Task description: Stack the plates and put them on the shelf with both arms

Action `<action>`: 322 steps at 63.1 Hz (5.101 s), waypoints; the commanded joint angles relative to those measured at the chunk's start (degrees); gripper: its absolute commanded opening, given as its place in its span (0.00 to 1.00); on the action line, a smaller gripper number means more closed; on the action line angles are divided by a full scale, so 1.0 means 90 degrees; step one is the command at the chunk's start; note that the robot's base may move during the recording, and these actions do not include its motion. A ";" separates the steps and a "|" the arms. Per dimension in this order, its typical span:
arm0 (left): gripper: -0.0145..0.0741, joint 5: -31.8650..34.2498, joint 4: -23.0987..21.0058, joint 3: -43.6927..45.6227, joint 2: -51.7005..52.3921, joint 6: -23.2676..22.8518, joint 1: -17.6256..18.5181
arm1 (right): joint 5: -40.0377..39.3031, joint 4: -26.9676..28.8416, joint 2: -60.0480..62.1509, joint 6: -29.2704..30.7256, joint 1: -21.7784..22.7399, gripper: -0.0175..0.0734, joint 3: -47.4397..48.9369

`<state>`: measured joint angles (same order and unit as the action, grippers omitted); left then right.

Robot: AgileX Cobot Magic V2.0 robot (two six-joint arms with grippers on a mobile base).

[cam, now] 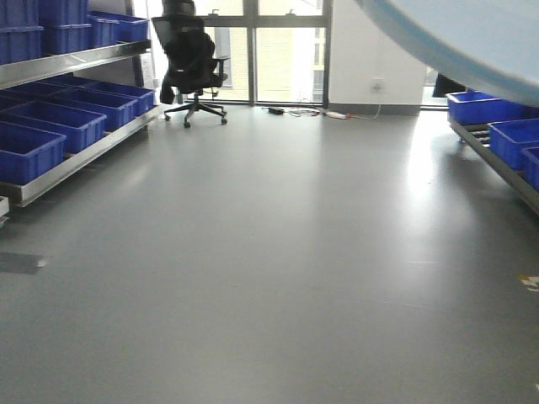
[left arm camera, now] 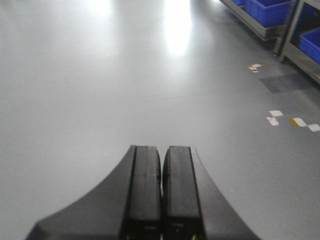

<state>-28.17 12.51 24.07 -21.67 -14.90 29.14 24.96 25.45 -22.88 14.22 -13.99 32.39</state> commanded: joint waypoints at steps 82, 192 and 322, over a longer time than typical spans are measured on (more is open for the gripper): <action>0.26 0.0509 0.0027 0.0186 -0.0042 -0.0055 0.0038 | -0.0594 0.0127 -0.0034 0.0013 0.0039 0.25 0.0191; 0.26 0.0509 0.0027 0.0186 -0.0042 -0.0055 0.0038 | -0.0595 0.0127 -0.0040 0.0013 0.0039 0.25 0.0191; 0.26 0.0530 0.0027 0.0186 -0.0042 -0.0055 0.0038 | 0.0313 -0.0078 -0.3375 0.0258 0.0039 0.25 0.3152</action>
<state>-28.17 12.51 24.07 -21.67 -14.90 29.14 29.83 24.23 -48.63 15.01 -13.99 55.80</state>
